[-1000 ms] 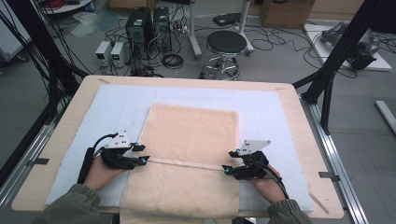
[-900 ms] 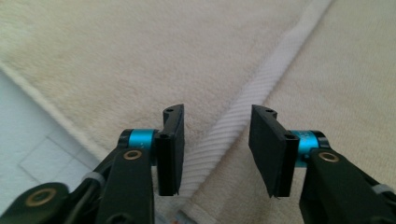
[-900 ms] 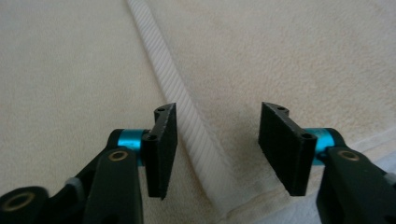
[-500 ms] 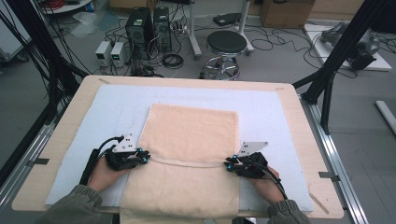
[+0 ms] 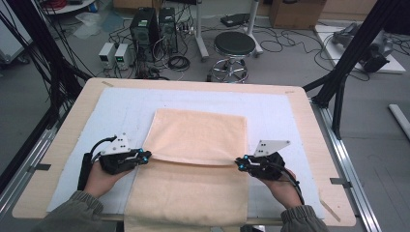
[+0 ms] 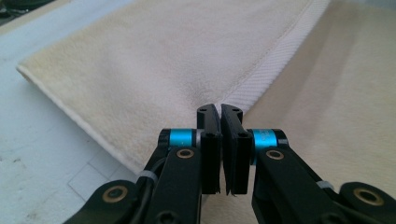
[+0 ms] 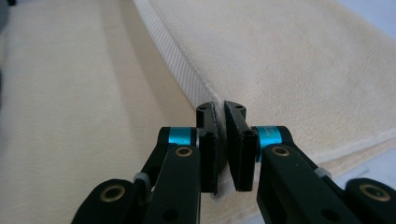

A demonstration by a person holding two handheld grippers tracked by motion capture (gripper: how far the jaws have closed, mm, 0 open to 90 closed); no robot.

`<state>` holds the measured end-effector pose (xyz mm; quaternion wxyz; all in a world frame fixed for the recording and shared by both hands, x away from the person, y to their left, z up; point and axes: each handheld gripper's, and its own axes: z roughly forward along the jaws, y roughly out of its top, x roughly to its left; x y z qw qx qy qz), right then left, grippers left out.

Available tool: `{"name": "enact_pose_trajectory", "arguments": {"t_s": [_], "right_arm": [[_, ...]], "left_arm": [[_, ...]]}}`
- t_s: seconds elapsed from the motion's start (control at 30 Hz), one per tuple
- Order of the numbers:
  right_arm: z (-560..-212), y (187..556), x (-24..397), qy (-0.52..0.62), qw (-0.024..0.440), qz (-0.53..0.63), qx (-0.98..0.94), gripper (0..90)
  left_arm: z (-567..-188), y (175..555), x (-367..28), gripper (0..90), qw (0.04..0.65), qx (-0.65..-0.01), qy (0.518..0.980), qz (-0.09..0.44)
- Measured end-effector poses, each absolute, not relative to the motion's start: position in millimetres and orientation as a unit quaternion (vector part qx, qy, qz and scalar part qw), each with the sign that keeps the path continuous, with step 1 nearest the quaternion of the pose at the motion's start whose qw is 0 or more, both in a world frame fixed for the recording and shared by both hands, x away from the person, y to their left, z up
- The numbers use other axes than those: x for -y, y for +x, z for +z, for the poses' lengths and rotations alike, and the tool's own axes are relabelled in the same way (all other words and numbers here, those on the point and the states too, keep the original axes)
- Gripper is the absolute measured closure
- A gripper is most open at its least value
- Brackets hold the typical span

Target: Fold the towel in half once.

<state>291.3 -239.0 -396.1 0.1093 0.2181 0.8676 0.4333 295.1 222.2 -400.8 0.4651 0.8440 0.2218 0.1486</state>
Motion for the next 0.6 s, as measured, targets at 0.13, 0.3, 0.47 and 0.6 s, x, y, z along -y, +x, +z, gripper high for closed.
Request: {"name": "enact_pose_trajectory", "arguments": {"t_s": [0.13, 0.3, 0.47, 0.6], "right_arm": [[-378.1, 268.4, 242.4, 0.198, 0.112, 0.448, -0.864, 84.1], [-360.8, 225.9, 242.2, 0.162, 0.114, 0.453, -0.869, 84.0], [-348.6, 175.8, 240.0, 0.126, 0.103, 0.456, -0.875, 84.0], [-349.6, 148.5, 236.6, 0.099, 0.08, 0.456, -0.881, 81.4]], "left_arm": [[-384.4, 269.4, -226.0, 86.0, 0.475, -0.196, 0.844, 0.153], [-366.2, 225.4, -232.9, 86.1, 0.484, -0.171, 0.845, 0.15], [-359.4, 172.6, -240.3, 86.1, 0.48, -0.149, 0.852, 0.144], [-365.0, 138.6, -244.2, 85.4, 0.479, -0.134, 0.86, 0.117]]}}
